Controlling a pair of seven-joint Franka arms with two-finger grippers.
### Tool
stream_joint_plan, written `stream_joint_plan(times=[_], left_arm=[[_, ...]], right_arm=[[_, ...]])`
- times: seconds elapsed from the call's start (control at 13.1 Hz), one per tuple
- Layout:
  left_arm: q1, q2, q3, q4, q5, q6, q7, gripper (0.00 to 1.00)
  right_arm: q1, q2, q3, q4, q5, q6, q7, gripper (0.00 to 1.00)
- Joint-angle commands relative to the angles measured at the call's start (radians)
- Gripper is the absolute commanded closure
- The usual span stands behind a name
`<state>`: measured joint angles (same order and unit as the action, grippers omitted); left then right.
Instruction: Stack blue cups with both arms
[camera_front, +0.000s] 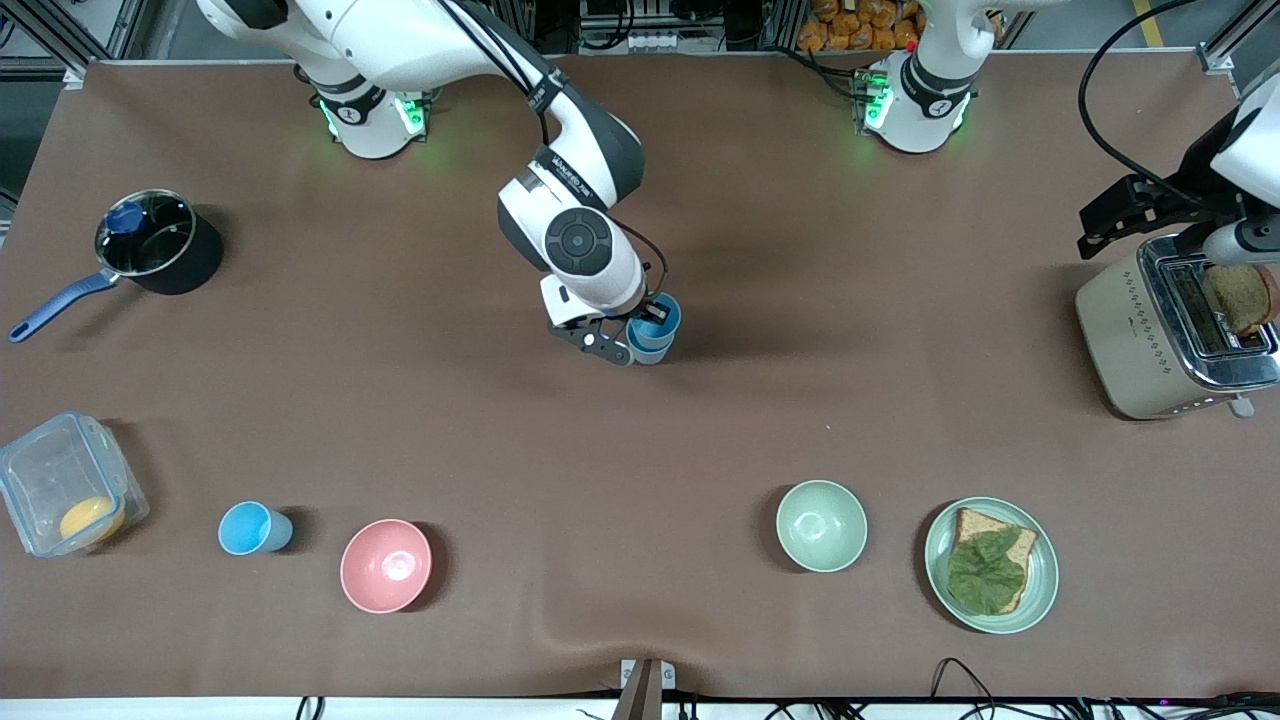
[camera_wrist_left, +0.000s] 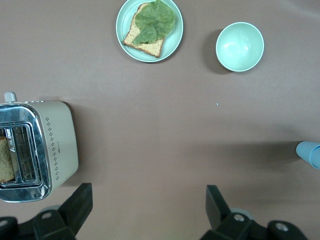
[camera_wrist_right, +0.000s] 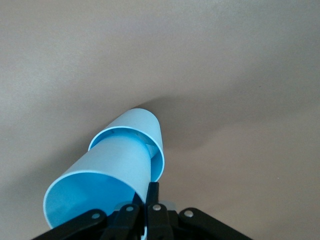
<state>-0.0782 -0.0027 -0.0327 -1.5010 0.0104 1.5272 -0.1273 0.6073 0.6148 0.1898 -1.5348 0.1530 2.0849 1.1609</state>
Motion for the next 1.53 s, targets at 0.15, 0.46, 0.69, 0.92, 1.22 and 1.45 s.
stream_joint_plan(times=[0.15,0.46,0.69,0.92,1.22,1.45], left_arm=[[-0.003,0.004,0.007,0.008,-0.013,-0.013,0.008,0.00],[-0.003,0.003,0.005,0.004,-0.020,-0.015,-0.049,0.00],[0.000,0.001,0.010,0.010,-0.020,-0.038,-0.051,0.00],[0.000,-0.003,0.010,0.007,-0.020,-0.038,-0.061,0.00],[0.000,-0.010,0.005,-0.007,-0.020,-0.076,-0.080,0.00],[-0.005,-0.008,-0.001,-0.013,-0.020,-0.076,-0.087,0.00]], right_arm=[[0.006,0.013,-0.004,0.031,-0.020,-0.020,0.025,0.22],[-0.082,-0.035,-0.006,0.080,-0.018,-0.182,-0.094,0.00],[-0.217,-0.082,-0.015,0.091,-0.023,-0.343,-0.280,0.00],[-0.349,-0.101,-0.018,0.079,-0.059,-0.433,-0.491,0.00],[-0.509,-0.141,-0.018,0.044,-0.082,-0.477,-0.726,0.00],[-0.558,-0.240,-0.016,-0.071,-0.154,-0.410,-0.759,0.00]])
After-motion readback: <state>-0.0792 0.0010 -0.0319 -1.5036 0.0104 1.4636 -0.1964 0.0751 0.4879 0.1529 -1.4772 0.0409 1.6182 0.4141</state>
